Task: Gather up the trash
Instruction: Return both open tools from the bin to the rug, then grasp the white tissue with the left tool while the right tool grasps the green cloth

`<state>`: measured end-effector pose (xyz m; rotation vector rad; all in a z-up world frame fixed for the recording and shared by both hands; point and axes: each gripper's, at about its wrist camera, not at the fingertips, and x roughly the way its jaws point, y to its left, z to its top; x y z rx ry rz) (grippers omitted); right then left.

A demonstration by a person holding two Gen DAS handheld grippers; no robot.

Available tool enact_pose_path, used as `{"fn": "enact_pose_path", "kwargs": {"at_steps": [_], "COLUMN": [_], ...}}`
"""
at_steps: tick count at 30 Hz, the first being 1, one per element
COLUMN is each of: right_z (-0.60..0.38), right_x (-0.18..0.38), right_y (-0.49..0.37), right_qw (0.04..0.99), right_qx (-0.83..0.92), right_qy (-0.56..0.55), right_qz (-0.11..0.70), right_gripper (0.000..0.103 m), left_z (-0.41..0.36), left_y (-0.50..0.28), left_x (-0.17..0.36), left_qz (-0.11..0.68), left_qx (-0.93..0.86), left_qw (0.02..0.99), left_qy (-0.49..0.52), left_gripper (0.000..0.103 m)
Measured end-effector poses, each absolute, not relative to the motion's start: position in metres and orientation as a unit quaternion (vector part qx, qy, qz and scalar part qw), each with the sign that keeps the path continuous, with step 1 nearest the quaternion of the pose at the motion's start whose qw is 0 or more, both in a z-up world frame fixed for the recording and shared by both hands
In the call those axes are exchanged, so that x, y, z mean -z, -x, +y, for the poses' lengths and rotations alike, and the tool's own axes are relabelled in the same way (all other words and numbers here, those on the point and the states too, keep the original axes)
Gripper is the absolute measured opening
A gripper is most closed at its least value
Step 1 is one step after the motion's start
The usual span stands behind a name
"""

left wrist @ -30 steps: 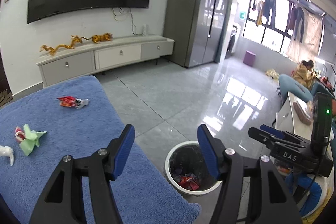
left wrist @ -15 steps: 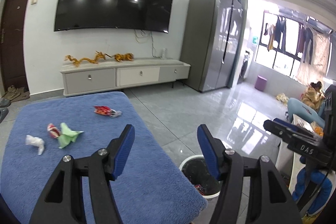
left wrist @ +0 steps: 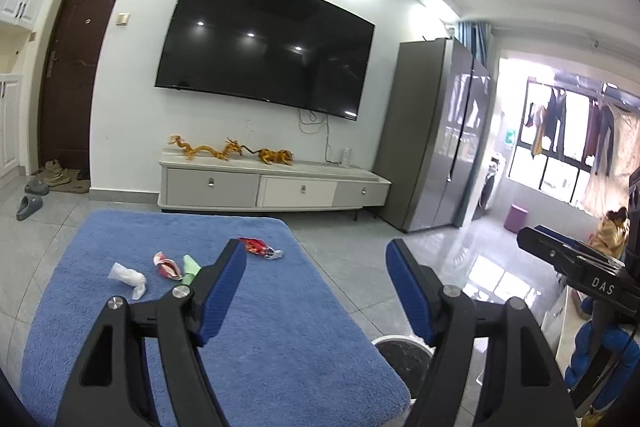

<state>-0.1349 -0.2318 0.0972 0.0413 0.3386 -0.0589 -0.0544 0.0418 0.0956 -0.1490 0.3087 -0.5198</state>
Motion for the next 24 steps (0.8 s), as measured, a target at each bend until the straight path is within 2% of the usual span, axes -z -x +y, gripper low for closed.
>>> {"fn": "enact_pose_path", "kwargs": {"at_steps": [7, 24], "right_z": [-0.219, -0.187], "right_x": [-0.085, -0.016], "right_y": [0.110, -0.025], "right_qw": [0.982, 0.949], "right_qx": [0.007, -0.072], "right_qy": [-0.015, 0.005], "right_qz": [0.188, 0.306], "right_gripper": [0.063, 0.063], "left_z": [0.062, 0.124], "left_y": [0.028, -0.111], "left_x": [-0.072, 0.050], "left_qz": [0.184, 0.333], "left_qx": [0.231, 0.121], "left_qw": [0.951, 0.929], "left_qy": [0.090, 0.104], "left_gripper": [0.071, 0.071]}}
